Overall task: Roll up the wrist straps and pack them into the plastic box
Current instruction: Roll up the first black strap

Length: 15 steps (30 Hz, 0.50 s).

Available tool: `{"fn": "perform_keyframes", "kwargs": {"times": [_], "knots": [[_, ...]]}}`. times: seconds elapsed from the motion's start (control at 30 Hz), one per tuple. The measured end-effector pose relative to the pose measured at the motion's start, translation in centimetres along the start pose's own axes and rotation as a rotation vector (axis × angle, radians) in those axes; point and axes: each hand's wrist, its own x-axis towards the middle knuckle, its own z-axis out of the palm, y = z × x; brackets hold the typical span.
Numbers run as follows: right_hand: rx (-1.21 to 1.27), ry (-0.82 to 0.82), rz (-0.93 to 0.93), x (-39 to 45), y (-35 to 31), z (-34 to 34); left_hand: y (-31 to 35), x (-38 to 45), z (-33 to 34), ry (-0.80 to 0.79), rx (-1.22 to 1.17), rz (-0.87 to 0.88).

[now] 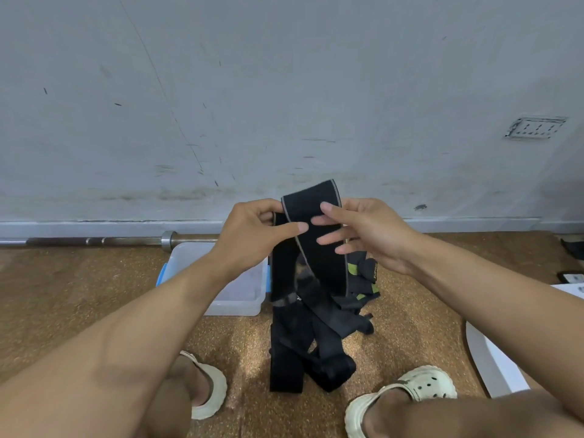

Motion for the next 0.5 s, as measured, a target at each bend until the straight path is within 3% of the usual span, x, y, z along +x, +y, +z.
{"fn": "perform_keyframes", "kwargs": {"times": [0.1, 0.33, 0.5], "knots": [[-0.100, 0.112, -0.023, 0.03, 0.14, -0.01, 0.66, -0.31, 0.53, 0.040, -0.059, -0.023], [-0.080, 0.030, -0.142, -0.25, 0.23, -0.04, 0.77, -0.01, 1.02, 0.004, -0.200, -0.150], [-0.210, -0.037, 0.000, -0.40, 0.78, -0.04, 0.39, 0.16, 1.17, 0.028, -0.274, -0.096]]}}
